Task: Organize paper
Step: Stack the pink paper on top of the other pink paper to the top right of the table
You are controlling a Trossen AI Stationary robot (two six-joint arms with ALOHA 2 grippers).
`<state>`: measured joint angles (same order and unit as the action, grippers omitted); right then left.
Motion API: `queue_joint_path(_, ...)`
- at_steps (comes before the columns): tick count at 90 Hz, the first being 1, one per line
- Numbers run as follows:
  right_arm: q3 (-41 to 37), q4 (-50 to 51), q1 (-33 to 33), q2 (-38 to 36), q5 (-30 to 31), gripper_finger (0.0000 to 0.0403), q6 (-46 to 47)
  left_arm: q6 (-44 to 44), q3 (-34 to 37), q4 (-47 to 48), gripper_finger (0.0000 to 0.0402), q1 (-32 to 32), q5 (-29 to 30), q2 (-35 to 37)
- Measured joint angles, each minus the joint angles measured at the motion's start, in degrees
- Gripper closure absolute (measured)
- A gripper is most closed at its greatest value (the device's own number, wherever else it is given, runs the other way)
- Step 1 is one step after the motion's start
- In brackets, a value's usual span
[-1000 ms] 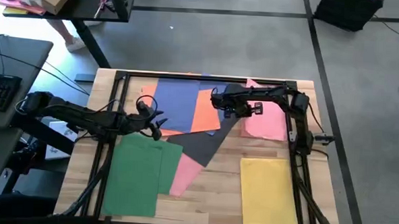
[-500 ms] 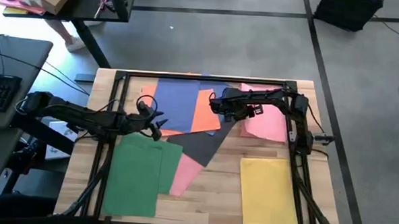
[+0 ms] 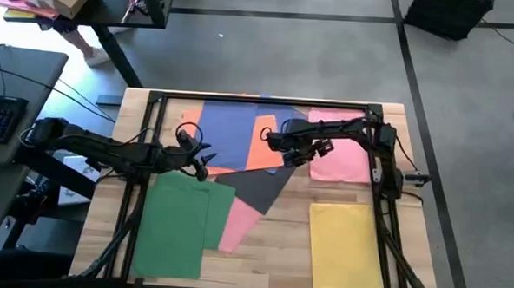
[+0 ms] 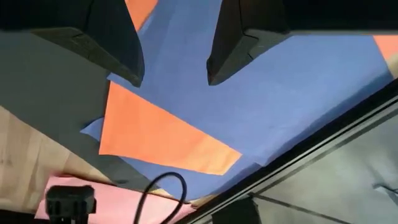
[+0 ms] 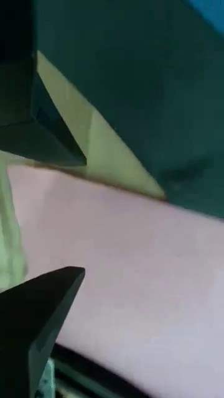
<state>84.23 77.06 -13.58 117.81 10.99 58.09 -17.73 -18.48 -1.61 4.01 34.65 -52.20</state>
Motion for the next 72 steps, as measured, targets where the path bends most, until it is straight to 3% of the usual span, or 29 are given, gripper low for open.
queue_joint_path(21,-7.12,-6.32,-1.15,-0.24,-1.40,0.0135,2.51,0.27,0.00,0.02,0.0234,0.00,-0.02,0.00)
queue_joint_path(35,-8.02,-4.36,-0.42,-0.18,1.71,0.0135,3.68,0.31,0.00,-0.71,0.0234,0.00,0.05,0.00)
queue_joint_path(55,-4.32,-3.48,1.51,-0.05,4.97,0.0135,-0.02,0.35,0.00,-1.23,0.0234,-0.02,-0.72,0.00)
queue_joint_path(72,2.02,-6.96,9.72,-0.05,9.20,0.0135,-8.29,0.35,0.00,-0.68,0.0234,0.39,-3.58,0.02)
